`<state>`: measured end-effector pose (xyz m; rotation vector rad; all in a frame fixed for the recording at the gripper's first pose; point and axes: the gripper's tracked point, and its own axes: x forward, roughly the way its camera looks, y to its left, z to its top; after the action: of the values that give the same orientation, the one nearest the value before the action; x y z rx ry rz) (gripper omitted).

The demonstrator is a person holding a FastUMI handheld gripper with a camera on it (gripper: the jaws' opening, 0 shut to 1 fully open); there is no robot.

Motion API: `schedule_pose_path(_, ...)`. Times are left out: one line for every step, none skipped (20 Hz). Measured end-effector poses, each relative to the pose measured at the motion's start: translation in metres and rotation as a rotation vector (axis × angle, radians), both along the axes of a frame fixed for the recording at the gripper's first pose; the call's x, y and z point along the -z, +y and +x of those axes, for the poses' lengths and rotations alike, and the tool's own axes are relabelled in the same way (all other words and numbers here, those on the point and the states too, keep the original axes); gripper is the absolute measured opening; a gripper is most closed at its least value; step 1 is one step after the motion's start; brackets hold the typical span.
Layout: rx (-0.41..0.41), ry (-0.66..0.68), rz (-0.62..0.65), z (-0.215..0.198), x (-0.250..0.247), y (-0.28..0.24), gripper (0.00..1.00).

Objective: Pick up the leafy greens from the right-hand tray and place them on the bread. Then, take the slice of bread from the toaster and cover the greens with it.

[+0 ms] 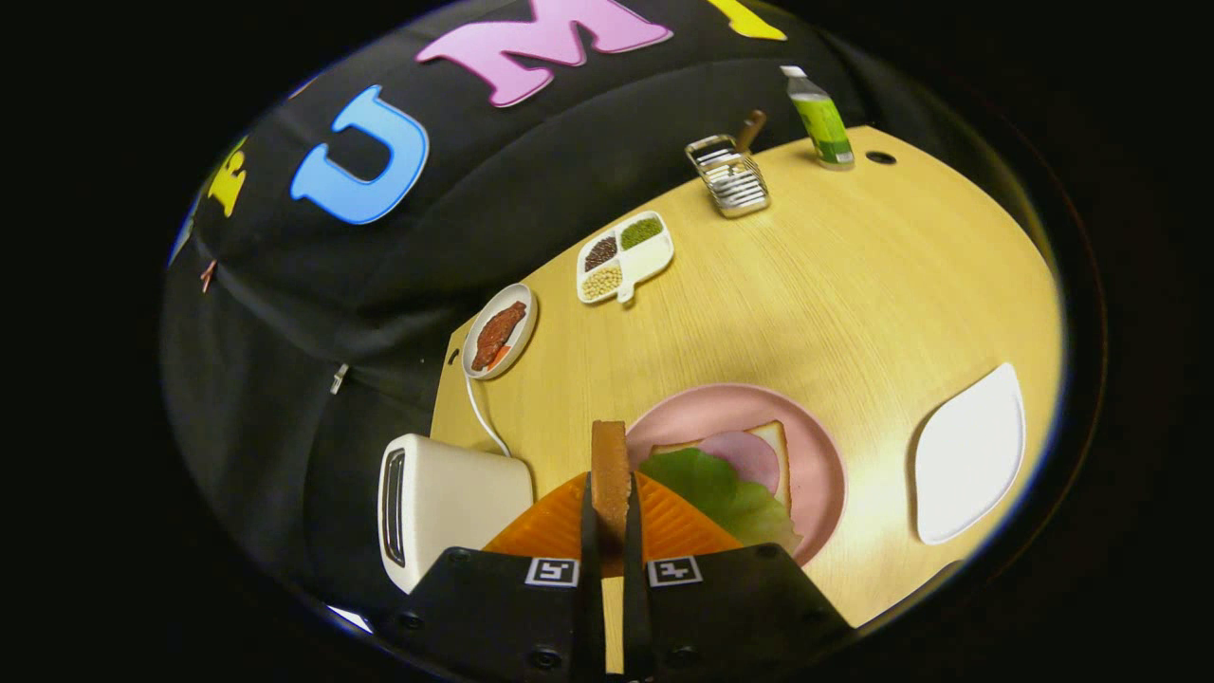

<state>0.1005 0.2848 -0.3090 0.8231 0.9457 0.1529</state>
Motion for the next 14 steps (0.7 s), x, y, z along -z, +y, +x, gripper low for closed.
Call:
schedule_pose_path(0.024, 0.013, -0.010, -0.001, 0.013, -0.007, 0.12)
schedule_pose_path(0.041, 0.023, -0.028, -0.003, 0.026, -0.015, 0.12)
schedule_pose_path(0.046, 0.028, -0.046, -0.004, 0.035, -0.020, 0.12)
schedule_pose_path(0.045, 0.036, -0.067, -0.007, 0.045, -0.024, 0.12)
schedule_pose_path(0.039, 0.048, -0.098, -0.009, 0.055, -0.028, 0.12)
schedule_pose_path(0.032, 0.056, -0.120, -0.010, 0.060, -0.031, 0.12)
schedule_pose_path(0.024, 0.063, -0.146, -0.011, 0.066, -0.035, 0.12)
schedule_pose_path(0.014, 0.072, -0.173, -0.012, 0.072, -0.037, 0.17)
schedule_pose_path(0.005, 0.081, -0.215, -0.013, 0.079, -0.043, 0.18)
schedule_pose_path(-0.013, 0.083, -0.239, -0.016, 0.081, -0.046, 0.26)
schedule_pose_path(-0.022, 0.080, -0.268, -0.015, 0.080, -0.048, 0.35)
schedule_pose_path(-0.034, 0.072, -0.294, -0.015, 0.081, -0.051, 0.43)
schedule_pose_path(-0.047, 0.068, -0.329, -0.016, 0.082, -0.054, 0.48)
schedule_pose_path(-0.062, 0.061, -0.369, -0.015, 0.084, -0.059, 0.53)
